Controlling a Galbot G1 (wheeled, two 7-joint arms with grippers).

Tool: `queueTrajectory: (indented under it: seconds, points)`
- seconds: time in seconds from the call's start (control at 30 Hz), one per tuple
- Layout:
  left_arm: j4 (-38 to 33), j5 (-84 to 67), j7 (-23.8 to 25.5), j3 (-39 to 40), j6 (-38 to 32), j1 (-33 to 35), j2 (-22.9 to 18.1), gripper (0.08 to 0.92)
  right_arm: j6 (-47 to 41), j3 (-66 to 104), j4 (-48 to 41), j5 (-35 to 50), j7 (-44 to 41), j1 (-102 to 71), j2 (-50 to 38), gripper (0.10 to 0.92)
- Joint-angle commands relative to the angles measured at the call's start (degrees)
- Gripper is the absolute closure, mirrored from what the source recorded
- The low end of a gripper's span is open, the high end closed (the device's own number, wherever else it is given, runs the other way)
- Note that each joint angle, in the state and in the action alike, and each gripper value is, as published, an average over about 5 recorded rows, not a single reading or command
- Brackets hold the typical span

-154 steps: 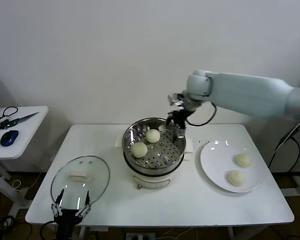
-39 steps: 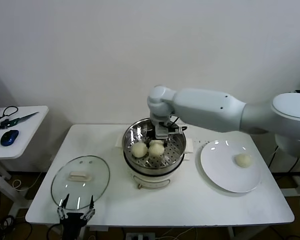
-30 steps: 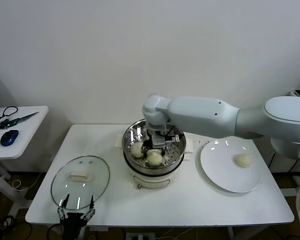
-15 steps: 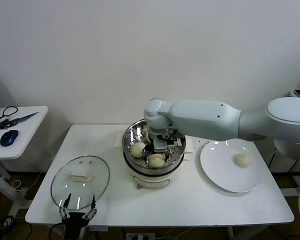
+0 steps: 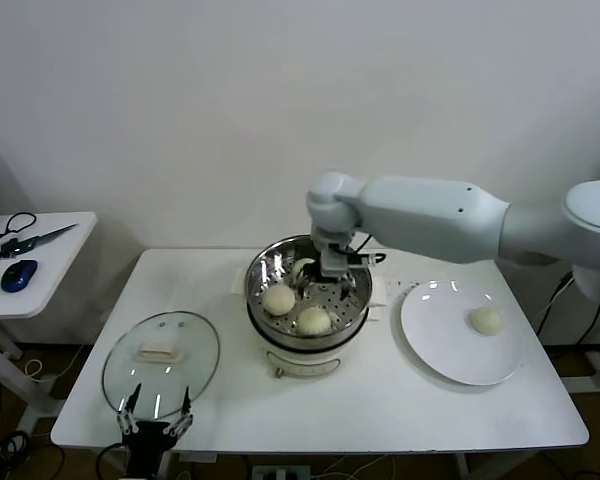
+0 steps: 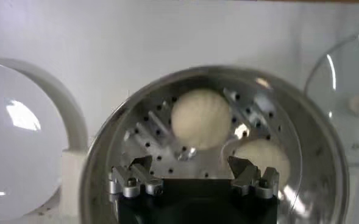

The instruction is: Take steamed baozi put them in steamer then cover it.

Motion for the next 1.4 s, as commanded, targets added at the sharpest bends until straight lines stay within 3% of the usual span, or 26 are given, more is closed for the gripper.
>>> queueTrajectory:
  seconds: [0.03, 0.23, 0.37, 0.6, 0.9, 1.4]
  points:
    - [-1.0, 0.4, 0.1, 0.0, -0.1, 0.4, 0.3, 0.177, -21.7, -10.0, -6.5, 23.3, 14.9, 9.4, -11.6, 0.203]
    - [-1.1, 0.6, 0.2, 0.4, -0.1, 0.5, 0.5, 0.177, -38.1, -5.2, -6.1, 32.8, 3.6, 6.1, -21.7, 0.203]
    - [-1.3, 0.7, 0.2, 0.4, 0.0, 0.5, 0.5, 0.177, -40.7, -1.1, -6.4, 30.4, 0.4, 0.3, -27.9, 0.203]
    - [-1.9, 1.2, 0.3, 0.4, 0.3, 0.7, 0.4, 0.177, -36.1, 13.0, -11.4, 13.1, -2.7, -16.4, -33.5, 0.203]
    - [-1.1, 2.2, 0.2, 0.4, 0.4, 0.9, 0.0, 0.177, -23.3, 31.3, -25.9, -3.9, -4.2, -33.2, -29.3, 0.203]
    - [0.4, 3.4, 0.1, 0.3, 0.5, 0.7, -0.5, 0.177, -17.9, 43.7, -39.7, -15.2, -3.7, -39.0, -20.4, 0.203]
